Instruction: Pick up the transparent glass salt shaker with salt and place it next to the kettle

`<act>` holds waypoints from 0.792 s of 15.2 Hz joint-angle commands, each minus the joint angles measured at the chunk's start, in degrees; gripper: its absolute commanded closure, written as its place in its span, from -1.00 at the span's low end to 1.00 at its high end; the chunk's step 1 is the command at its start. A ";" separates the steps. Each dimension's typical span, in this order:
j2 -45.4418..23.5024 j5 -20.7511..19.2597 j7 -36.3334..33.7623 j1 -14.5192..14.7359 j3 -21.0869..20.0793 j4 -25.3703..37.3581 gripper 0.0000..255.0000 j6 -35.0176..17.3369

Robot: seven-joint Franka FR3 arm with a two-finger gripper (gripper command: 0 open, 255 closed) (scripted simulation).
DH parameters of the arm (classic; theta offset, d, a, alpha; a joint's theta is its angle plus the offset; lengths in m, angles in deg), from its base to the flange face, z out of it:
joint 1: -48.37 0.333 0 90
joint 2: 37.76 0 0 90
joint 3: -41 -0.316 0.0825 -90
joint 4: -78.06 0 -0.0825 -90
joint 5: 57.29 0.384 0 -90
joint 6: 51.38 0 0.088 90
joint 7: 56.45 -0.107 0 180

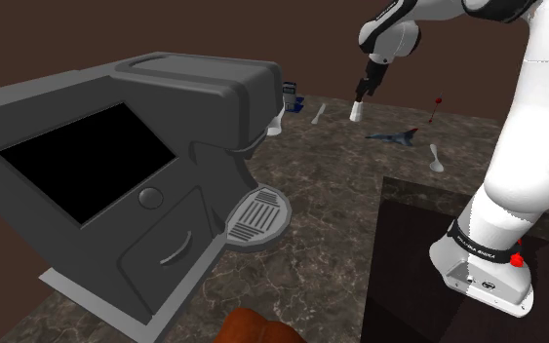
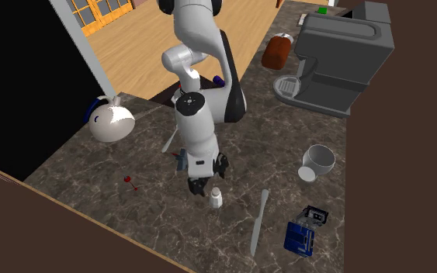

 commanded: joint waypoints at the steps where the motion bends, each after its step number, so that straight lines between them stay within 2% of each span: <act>1: -2.04 1.59 1.27 -0.77 -0.49 0.91 -1.00 -0.85; 7: -5.37 4.19 2.92 -1.65 -1.78 1.03 -1.00 -3.58; 12: -5.37 4.19 2.91 -1.66 -1.79 1.03 -1.00 -3.58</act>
